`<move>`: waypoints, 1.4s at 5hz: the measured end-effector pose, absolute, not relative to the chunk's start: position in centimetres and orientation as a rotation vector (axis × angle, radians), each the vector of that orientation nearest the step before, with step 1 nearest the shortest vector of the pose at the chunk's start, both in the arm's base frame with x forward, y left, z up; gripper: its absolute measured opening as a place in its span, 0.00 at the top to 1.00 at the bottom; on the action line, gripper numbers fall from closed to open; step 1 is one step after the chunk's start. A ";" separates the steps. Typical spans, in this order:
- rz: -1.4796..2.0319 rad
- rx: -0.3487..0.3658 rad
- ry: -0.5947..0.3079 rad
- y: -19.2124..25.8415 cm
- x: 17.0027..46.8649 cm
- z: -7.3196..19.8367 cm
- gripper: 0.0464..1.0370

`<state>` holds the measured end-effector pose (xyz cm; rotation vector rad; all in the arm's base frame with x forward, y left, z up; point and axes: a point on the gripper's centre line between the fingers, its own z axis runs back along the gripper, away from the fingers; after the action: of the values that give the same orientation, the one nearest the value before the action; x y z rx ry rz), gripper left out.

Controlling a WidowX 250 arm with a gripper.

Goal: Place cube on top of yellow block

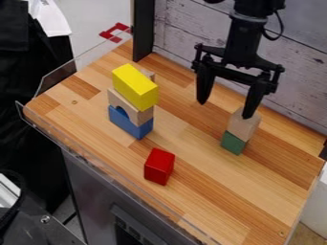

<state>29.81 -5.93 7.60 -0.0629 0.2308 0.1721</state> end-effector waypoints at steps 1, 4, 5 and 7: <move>0.165 -0.059 0.246 -6.5 29.8 8.0 0.04; 0.139 -0.059 0.303 -8.4 29.8 6.5 0.04; 0.150 -0.055 0.342 -8.4 29.7 5.2 0.04; 0.178 -0.054 0.353 -8.2 30.1 4.5 0.07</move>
<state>30.12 -8.22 4.49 -0.0540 0.3530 0.1784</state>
